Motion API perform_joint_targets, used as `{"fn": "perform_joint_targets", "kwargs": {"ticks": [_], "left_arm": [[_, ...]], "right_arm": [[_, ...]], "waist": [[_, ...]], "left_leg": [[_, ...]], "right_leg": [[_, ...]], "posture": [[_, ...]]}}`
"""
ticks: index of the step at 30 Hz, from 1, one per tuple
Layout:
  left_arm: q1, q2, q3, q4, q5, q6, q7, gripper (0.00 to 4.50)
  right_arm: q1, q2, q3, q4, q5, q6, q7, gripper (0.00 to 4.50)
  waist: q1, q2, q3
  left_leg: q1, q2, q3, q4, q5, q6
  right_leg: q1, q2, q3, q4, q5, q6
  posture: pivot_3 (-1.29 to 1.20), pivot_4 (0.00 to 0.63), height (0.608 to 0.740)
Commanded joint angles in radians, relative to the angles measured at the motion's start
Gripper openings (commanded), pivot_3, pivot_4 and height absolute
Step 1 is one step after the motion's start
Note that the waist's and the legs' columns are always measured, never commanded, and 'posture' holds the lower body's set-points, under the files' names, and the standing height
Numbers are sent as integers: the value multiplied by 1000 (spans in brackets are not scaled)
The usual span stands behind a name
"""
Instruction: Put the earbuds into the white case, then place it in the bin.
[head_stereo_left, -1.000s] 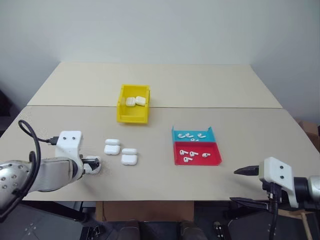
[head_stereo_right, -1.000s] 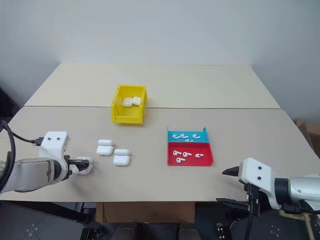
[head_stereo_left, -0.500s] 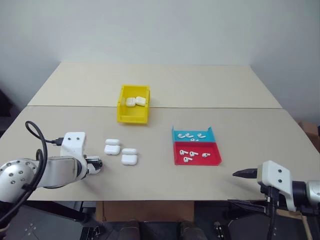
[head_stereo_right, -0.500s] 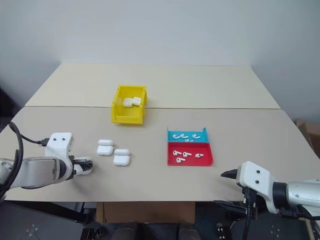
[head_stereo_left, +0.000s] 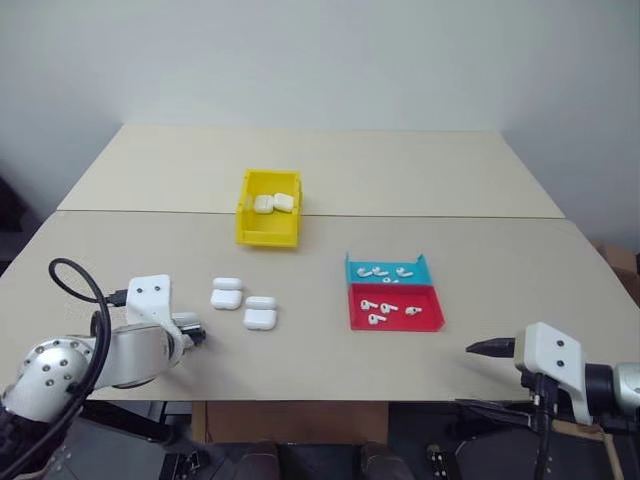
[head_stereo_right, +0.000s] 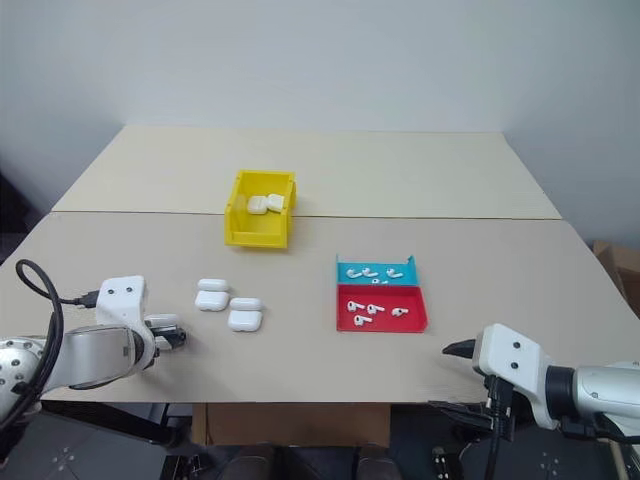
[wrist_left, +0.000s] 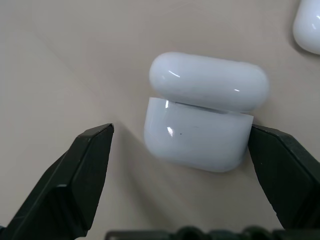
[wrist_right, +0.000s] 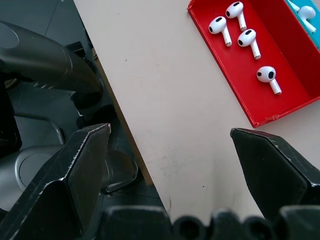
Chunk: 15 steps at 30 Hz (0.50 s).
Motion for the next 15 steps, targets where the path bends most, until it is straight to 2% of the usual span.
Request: {"fn": "perform_joint_targets", "kwargs": {"ticks": [1,10,15], "left_arm": [[-38,-33,5,-14,-4,-4,44,4500],[-116,-60,11,59,-4,62,69,4500],[-108,-65,18,66,-4,81,70,4500]], "right_arm": [[-13,-1,-19,-17,8,7,-7,4460],[-2,0,-14,-24,-3,7,-16,4460],[0,-3,-12,-23,-6,10,-21,4460]], "waist": [[3,0,0],[3,0,0],[1,0,0]], "left_leg": [[0,0,0,0,0,0],[0,0,0,0,0,0],[-1,0,0,0,0,0]], "right_leg": [[0,0,0,0,0,0],[0,0,0,0,0,0],[0,0,0,0,0,0]], "posture": [[0,150,740],[0,150,740],[0,150,740]]}}
